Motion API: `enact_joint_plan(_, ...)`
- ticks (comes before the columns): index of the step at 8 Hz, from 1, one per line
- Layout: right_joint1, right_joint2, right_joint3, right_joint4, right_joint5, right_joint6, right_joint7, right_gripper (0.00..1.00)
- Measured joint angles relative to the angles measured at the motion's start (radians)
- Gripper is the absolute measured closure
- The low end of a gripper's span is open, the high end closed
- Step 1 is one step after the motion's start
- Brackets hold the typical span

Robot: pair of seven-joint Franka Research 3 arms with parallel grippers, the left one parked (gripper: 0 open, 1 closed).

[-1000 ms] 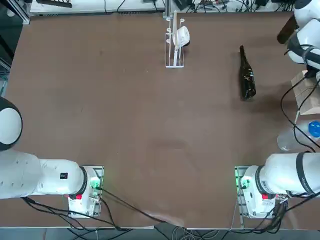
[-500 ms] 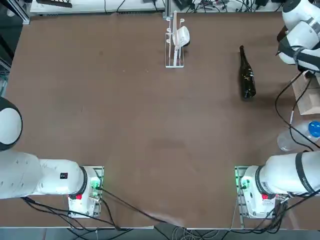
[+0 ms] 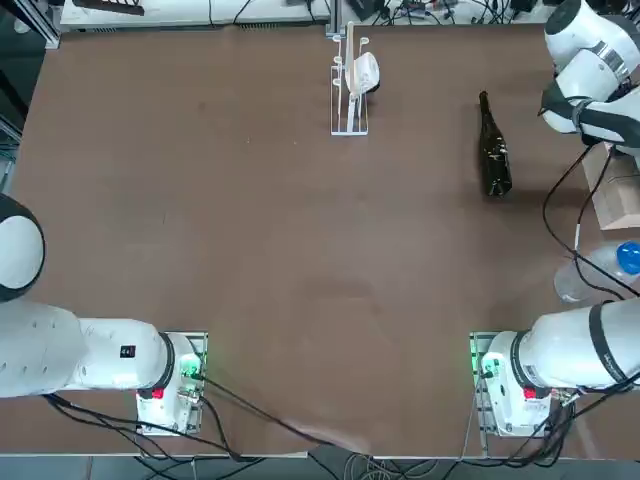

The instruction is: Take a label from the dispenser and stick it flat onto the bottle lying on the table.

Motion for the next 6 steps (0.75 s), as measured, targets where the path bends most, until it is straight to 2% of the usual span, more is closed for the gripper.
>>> enact_joint_plan(6, 0.030, 0.037, 0.000, 0.042, 0.076, -0.002, 0.033, 0.98)
